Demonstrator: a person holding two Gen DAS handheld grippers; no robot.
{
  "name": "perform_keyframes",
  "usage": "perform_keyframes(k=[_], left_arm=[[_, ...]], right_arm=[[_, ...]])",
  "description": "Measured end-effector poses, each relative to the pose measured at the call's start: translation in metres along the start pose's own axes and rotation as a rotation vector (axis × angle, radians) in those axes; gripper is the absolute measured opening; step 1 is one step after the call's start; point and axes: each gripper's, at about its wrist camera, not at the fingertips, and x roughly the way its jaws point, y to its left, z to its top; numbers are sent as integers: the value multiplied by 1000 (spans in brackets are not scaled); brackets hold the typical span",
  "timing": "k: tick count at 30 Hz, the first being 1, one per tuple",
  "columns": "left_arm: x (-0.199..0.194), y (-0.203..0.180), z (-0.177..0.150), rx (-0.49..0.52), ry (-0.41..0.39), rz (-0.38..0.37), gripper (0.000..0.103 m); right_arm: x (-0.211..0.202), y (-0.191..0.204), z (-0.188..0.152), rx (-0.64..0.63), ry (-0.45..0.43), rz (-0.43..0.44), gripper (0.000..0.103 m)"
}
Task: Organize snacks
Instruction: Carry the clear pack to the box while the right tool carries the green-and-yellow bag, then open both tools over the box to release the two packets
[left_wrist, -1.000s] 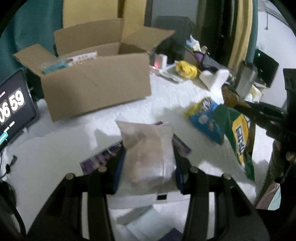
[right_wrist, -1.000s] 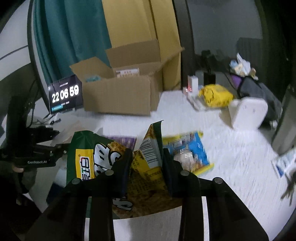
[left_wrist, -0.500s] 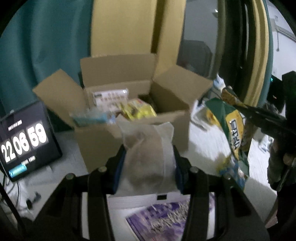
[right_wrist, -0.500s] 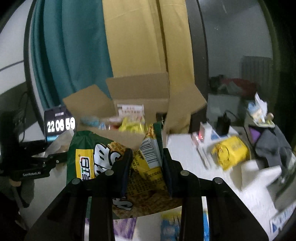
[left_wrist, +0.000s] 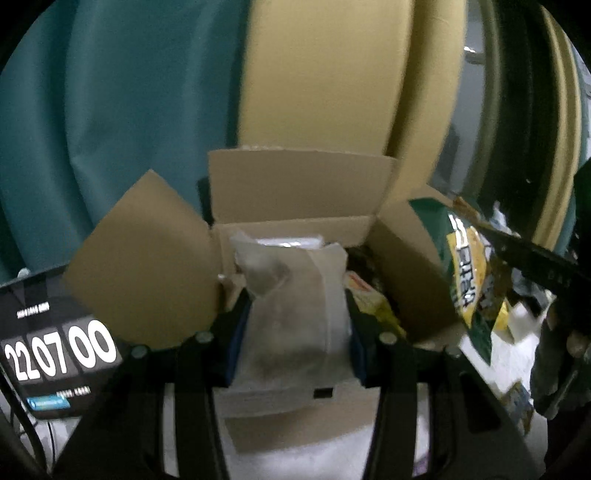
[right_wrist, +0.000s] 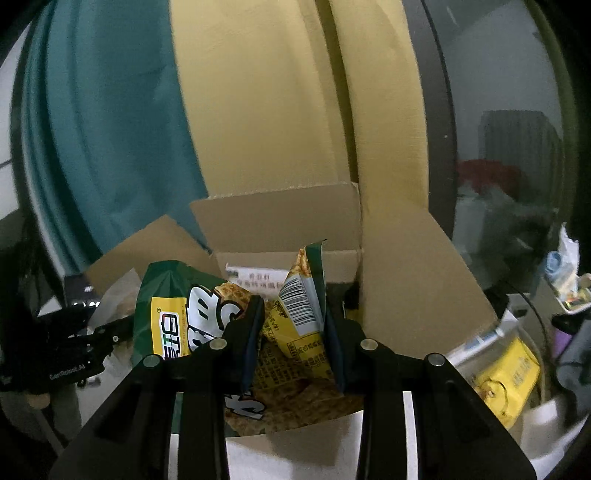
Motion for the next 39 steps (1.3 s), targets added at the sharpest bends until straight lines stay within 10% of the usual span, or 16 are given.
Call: perform_keyframes(k=[12, 16, 39], left_arm=[[56, 30, 27, -58, 37, 49, 50], [59, 26, 30, -60, 28, 23, 74], [-87, -27, -38, -35, -19, -1, 85]], right_arm=[[82, -18, 31, 134, 32, -52, 39], [91, -20, 37, 135, 18, -86, 70], [-52, -6, -47, 25, 79, -42, 77]])
